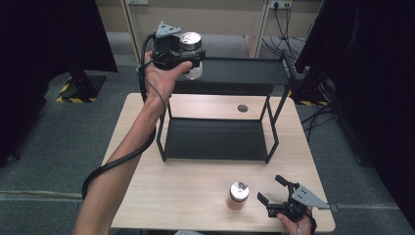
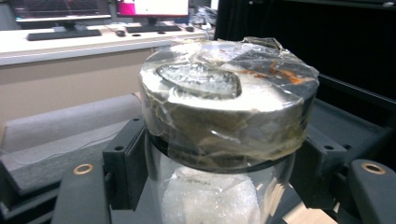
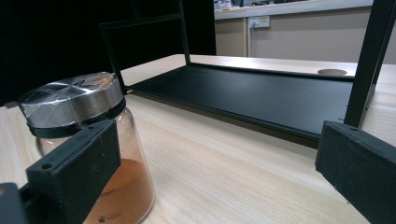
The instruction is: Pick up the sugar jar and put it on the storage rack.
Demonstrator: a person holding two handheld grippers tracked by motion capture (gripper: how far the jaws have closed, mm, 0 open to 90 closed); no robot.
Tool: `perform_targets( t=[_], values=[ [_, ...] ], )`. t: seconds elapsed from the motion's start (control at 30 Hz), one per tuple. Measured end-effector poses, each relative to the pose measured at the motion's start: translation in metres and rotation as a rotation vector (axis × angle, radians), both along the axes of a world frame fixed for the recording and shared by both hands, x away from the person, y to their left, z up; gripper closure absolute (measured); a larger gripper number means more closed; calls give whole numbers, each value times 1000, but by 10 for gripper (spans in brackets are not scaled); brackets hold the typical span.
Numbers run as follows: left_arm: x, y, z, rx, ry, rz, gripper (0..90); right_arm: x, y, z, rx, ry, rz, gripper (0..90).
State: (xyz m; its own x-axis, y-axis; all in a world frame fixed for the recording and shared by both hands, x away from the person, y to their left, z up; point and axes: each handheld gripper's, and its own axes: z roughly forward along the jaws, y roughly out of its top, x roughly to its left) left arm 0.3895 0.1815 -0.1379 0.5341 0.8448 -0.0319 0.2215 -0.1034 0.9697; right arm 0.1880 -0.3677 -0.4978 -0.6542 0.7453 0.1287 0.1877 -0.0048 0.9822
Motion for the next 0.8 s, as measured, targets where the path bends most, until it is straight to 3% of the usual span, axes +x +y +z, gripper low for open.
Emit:
perform_targets(
  t=[0.27,0.8],
  values=[
    [9,-8,-1,-5,-7,48,309,0,-1,0,1,-3,-3,4],
    [17,-16,-13,10,4,74,309,0,-1,0,3,-1,0,4]
  ],
)
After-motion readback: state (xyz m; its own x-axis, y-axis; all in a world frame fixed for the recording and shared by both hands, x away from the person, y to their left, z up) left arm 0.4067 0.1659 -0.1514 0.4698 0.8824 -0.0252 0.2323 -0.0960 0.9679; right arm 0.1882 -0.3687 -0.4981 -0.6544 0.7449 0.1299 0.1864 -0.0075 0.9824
